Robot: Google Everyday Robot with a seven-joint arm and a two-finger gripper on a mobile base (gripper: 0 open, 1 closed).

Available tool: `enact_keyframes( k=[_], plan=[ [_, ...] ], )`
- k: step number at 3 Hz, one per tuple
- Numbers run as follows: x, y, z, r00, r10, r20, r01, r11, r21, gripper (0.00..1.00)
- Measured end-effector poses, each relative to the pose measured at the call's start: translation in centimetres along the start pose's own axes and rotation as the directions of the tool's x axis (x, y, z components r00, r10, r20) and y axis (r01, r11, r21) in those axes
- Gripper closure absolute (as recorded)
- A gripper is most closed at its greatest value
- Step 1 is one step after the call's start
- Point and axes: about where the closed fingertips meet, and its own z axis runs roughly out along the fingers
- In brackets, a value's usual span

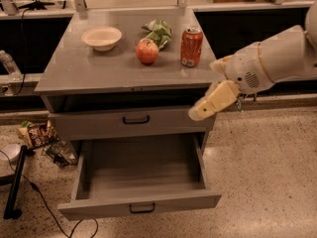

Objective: Place apple into middle drawer

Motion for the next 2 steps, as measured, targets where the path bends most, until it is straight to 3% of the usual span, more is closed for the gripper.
enact_keyframes(
  k=[1,2],
  plan=[
    [-2.6,-1.6,3.1,0.984,0.065,0.168,-0.072,0.9969,0.033,0.00],
    [-3.9,-2.9,3.1,0.975,0.066,0.211,-0.085,0.9929,0.083,0.00]
  ],
)
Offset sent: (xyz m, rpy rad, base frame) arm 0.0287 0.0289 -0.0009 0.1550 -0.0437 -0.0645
